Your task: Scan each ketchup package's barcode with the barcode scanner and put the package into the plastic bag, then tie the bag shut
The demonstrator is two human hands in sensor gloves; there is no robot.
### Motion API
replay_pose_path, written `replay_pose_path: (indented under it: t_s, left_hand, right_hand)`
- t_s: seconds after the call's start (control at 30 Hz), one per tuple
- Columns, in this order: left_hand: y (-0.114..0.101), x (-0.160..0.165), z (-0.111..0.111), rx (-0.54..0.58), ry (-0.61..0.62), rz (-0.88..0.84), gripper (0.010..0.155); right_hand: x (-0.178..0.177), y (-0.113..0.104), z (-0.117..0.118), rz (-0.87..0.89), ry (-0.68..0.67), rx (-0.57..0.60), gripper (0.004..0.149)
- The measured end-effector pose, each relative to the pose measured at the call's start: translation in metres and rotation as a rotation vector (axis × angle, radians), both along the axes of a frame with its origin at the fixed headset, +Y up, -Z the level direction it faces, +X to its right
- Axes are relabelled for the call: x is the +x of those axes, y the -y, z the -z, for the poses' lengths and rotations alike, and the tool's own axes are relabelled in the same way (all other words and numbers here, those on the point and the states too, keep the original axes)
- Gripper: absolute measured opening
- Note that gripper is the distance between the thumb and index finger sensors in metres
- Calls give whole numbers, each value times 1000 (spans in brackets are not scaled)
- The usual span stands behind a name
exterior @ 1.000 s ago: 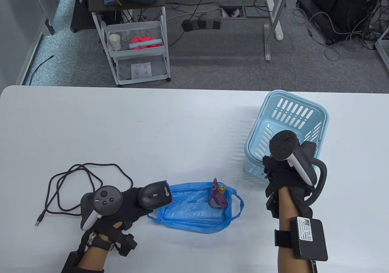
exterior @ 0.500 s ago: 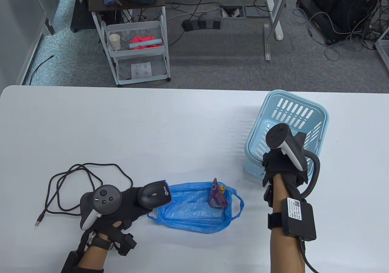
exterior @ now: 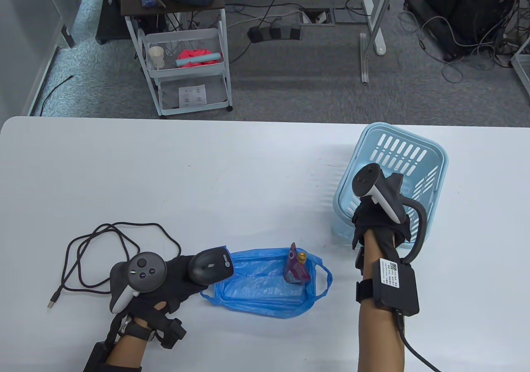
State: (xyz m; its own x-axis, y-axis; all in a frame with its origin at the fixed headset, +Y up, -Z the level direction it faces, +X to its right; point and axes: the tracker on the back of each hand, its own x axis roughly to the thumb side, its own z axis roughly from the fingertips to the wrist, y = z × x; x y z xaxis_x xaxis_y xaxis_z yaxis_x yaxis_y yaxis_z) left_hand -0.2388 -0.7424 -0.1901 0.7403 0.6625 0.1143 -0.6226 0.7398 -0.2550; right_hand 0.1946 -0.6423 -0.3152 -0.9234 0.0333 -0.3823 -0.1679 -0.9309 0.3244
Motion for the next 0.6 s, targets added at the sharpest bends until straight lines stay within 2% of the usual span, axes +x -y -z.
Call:
replay_pose_path:
  t_s: [0.37, 0.6]
  left_hand:
    - [1, 0, 0, -4, -1, 0, 50]
    - [1, 0, 0, -4, -2, 2, 50]
  right_hand:
    - [4, 6, 2, 2, 19, 24, 47]
    - [5, 6, 0, -35, 15, 106, 45]
